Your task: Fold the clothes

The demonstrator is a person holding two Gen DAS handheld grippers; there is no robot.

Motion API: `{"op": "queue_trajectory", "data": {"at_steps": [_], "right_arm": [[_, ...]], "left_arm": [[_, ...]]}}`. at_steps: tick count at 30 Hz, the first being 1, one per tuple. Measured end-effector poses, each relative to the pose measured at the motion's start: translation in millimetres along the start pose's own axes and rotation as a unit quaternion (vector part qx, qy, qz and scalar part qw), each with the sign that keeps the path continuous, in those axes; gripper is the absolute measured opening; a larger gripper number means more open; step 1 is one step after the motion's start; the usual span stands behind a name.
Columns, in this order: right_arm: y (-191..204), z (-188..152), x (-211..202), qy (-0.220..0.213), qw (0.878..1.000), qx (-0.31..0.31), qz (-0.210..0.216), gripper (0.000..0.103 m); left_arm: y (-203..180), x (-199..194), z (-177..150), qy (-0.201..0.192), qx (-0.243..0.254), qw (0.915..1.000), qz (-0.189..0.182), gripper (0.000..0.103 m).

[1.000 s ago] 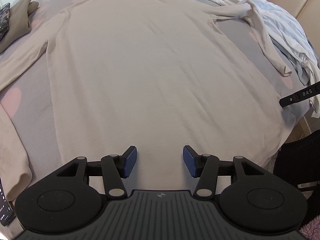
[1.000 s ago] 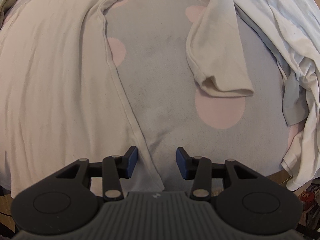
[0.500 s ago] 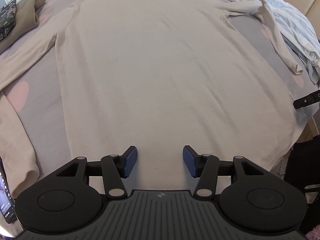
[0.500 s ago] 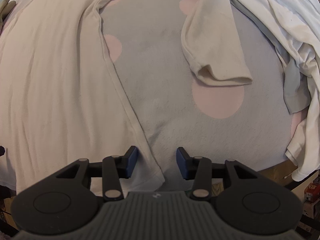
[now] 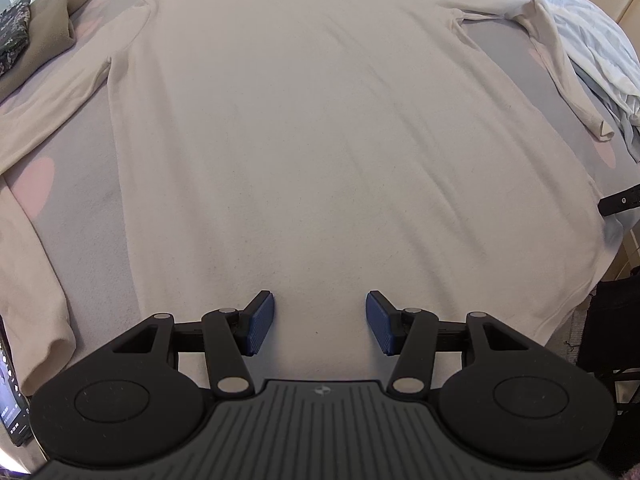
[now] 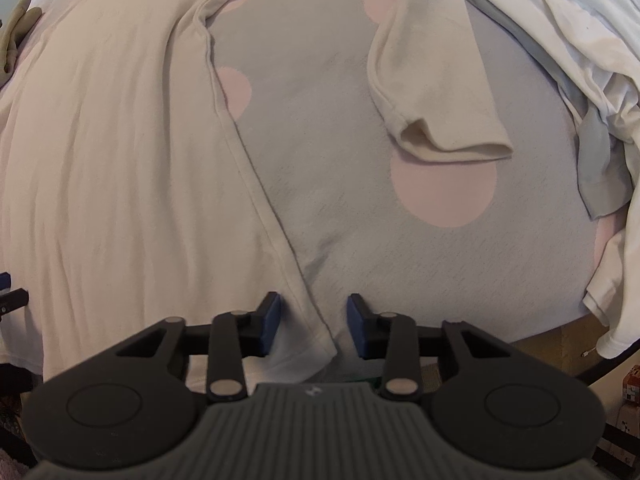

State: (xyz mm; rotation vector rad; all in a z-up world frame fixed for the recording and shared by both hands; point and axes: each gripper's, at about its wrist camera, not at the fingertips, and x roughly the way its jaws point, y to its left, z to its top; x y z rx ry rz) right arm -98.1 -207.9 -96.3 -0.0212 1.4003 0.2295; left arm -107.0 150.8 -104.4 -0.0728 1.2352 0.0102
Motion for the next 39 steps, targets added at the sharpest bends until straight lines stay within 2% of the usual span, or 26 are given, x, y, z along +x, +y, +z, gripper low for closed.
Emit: {"op": "queue_trajectory", "data": {"at_steps": [3,5,8,11,14,18,21,23,24,25,27,31,35,37,39], "right_arm": [[3,-6,-2,0.008,1.000,-0.012,0.015,0.013],[7,-9,-7,0.003,1.000,-0.026,0.008,0.007],[13,-11,-21,0.007,0.999,-0.041,-0.006,0.006],[18,-13,-35,0.032,0.996,-0.070,-0.042,0.006],[22,-7,-40,0.056,0.994,-0.076,-0.059,0.005],[23,-12,-30,0.089,0.989,-0.084,-0.081,0.005],[25,-14,-29,0.095,0.988,-0.084,-0.082,0.007],[28,-13,-38,0.084,0.989,-0.084,-0.086,0.013],[30,-12,-42,0.077,0.990,-0.084,-0.088,0.030],[31,-11,-49,0.058,0.991,-0.083,-0.092,0.036],[33,-7,-65,0.014,0.994,-0.069,-0.079,0.036],[45,44,-74,-0.076,0.994,-0.044,-0.066,0.036],[71,60,-51,-0.117,0.988,-0.075,-0.065,0.036],[82,58,-27,-0.125,0.984,-0.114,-0.062,0.036],[98,57,-20,-0.132,0.977,-0.154,-0.059,0.036]], "left_arm": [[-1,0,0,0.000,0.001,1.0000,0.002,0.049],[-2,1,0,0.000,0.002,1.0000,0.004,0.049],[-4,2,1,0.001,0.003,1.0000,0.005,0.049],[-5,2,2,0.002,0.005,1.0000,0.007,0.049],[-4,3,2,0.002,0.004,1.0000,0.006,0.049],[0,2,2,0.001,0.001,1.0000,0.002,0.049],[2,1,2,-0.002,-0.002,1.0000,0.000,0.049],[3,-1,3,-0.006,-0.002,1.0000,-0.001,0.049],[3,-3,3,-0.009,-0.002,1.0000,-0.002,0.049],[4,-4,4,-0.010,-0.002,0.9999,-0.003,0.049],[5,-7,5,-0.012,-0.006,0.9999,-0.007,0.049],[9,-12,7,-0.015,-0.013,0.9998,-0.010,0.049],[14,-19,6,-0.014,-0.018,0.9996,-0.019,0.049],[20,-23,6,-0.007,-0.018,0.9994,-0.030,0.049],[26,-26,7,0.005,-0.018,0.9987,-0.047,0.048]]}}
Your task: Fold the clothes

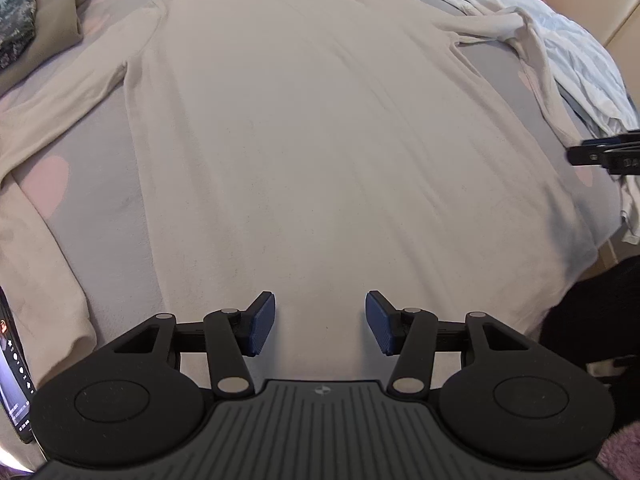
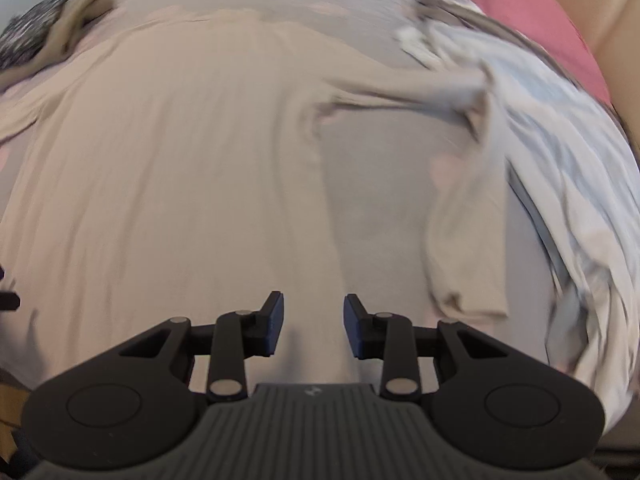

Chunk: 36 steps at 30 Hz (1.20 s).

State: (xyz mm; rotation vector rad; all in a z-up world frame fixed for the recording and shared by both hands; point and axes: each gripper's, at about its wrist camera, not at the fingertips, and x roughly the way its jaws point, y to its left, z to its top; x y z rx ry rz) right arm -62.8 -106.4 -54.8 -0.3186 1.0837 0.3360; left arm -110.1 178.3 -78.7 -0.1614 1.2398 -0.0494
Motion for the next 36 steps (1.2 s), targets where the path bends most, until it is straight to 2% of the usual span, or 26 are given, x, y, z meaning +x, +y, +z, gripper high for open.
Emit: {"op": "queue_trajectory", "data": {"at_steps": [5,7,12,16,21,22,23,24,25,30,32,36], "right_arm": [[24,8,15,-0.019,0.998,-0.063,0.025,0.037],[26,10,19,-0.021,0.997,-0.071,0.030,0.037],[24,14,24,-0.019,0.997,-0.069,0.038,0.037],[23,16,26,-0.021,0.997,-0.065,0.042,0.037],[24,14,26,-0.021,0.997,-0.062,0.038,0.037],[23,14,26,-0.020,0.997,-0.060,0.037,0.037],[22,13,26,-0.020,0.997,-0.058,0.037,0.037],[22,13,26,-0.019,0.998,-0.057,0.036,0.037],[22,14,27,-0.018,0.998,-0.056,0.035,0.037],[23,14,29,-0.011,0.998,-0.060,0.032,0.037],[24,14,29,-0.011,0.998,-0.061,0.032,0.037],[25,14,29,-0.010,0.998,-0.061,0.032,0.037]], "left_arm": [[23,-15,8,0.021,0.026,0.9988,-0.037,0.047],[34,-20,8,0.032,0.042,0.9973,-0.051,0.046],[57,-11,0,0.098,0.104,0.9874,-0.069,0.040],[74,2,-7,0.129,0.099,0.9831,-0.084,0.039],[76,20,-15,0.154,0.095,0.9797,-0.086,0.033],[76,21,-16,0.154,0.097,0.9795,-0.086,0.027],[76,21,-16,0.156,0.098,0.9795,-0.083,0.012],[76,21,-17,0.157,0.099,0.9794,-0.080,0.005],[74,20,-19,0.157,0.102,0.9787,-0.084,0.003],[62,18,-23,0.194,0.121,0.9724,-0.046,0.002],[66,23,-24,0.196,0.112,0.9736,-0.033,0.002],[73,29,-25,0.192,0.079,0.9768,-0.052,0.003]]}}
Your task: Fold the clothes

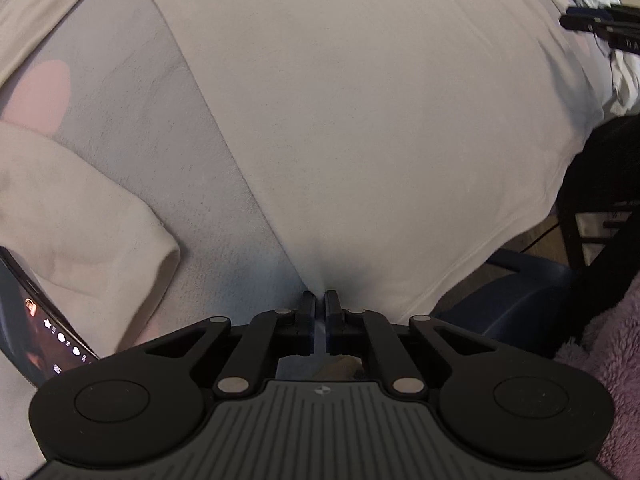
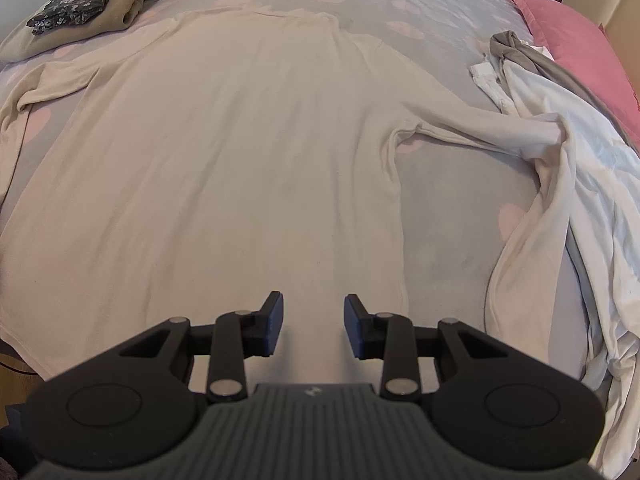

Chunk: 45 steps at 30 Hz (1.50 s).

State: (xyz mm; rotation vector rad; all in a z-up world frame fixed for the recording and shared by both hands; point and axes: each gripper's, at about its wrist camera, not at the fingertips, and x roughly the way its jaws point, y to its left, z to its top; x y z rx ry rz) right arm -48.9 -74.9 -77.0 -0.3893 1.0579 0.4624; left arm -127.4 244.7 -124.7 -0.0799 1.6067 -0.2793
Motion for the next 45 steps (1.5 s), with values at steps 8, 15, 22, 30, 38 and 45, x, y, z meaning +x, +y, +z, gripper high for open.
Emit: {"op": "queue_trajectory", "data": {"at_steps": [8,15,22,30,38,45], "right_arm": [[-1,3,1,0.005,1.000,0.009,-0.001,0.039],[2,12,4,0.002,1.000,0.004,-0.004,0.042],[3,42,2,-0.007,1.000,0.011,-0.008,0.047],[34,101,17,-0.037,0.999,0.009,0.020,0.047],[60,123,53,-0.018,0.999,0.005,0.037,0.047],[77,131,63,-0.019,0.999,-0.026,0.041,0.047]], "left_arm": [[44,-75,11,-0.095,-0.063,0.9935,0.000,0.037],[96,-136,34,-0.175,-0.124,0.9748,0.060,0.038],[156,-144,28,-0.185,-0.190,0.9585,0.105,0.044],[190,-127,18,-0.201,-0.232,0.9481,0.081,0.048],[203,-120,29,-0.207,-0.231,0.9482,0.069,0.051],[214,-112,34,-0.183,-0.241,0.9486,0.094,0.051]]}}
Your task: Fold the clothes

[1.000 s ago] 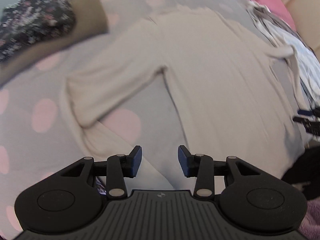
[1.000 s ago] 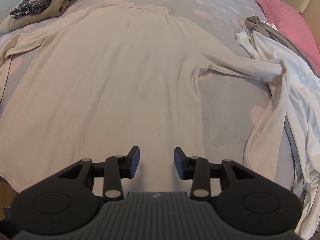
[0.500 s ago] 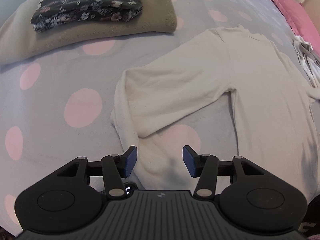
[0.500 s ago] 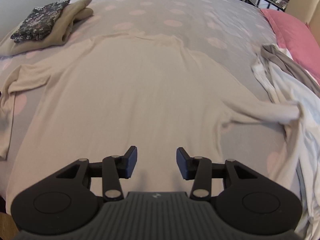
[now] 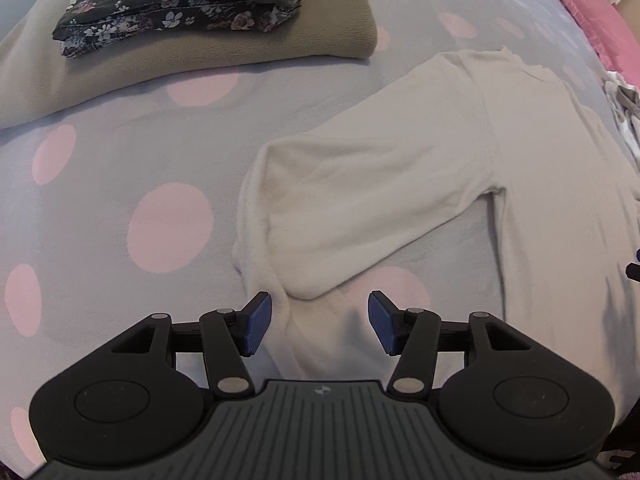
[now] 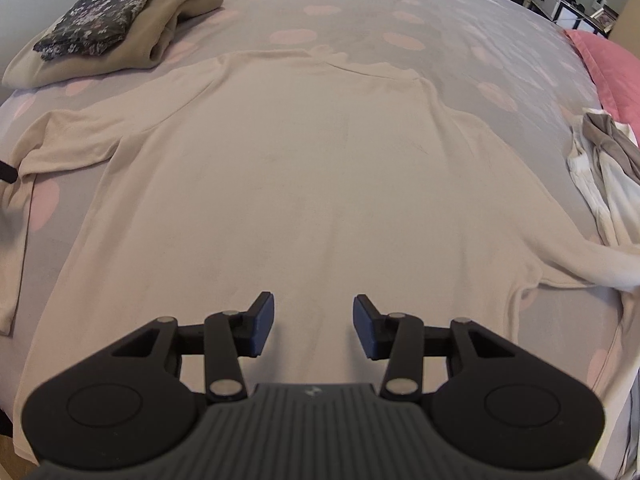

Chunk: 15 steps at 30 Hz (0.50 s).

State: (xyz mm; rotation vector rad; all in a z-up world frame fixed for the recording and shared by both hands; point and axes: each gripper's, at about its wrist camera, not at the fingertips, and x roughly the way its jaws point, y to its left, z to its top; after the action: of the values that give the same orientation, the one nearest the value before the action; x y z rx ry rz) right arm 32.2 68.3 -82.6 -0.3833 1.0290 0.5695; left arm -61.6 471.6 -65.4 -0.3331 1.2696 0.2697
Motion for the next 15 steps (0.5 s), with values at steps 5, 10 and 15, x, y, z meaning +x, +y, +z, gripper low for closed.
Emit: {"op": "queue_trajectory", "data": {"at_steps": [5,10,15], "right_arm": [[0,-2,4,0.007,1.000,-0.002,0.007,0.047],[0,-5,7,0.015,1.000,-0.001,0.010,0.047],[1,-4,7,0.016,1.000,-0.001,0.009,0.047]], "left_arm": [[5,-5,0,0.001,-0.005,0.9989,0.047,0.051],[8,-2,-3,0.014,-0.003,0.9983,0.056,0.045],[6,5,-1,0.022,0.003,0.9986,0.048,0.018]]}}
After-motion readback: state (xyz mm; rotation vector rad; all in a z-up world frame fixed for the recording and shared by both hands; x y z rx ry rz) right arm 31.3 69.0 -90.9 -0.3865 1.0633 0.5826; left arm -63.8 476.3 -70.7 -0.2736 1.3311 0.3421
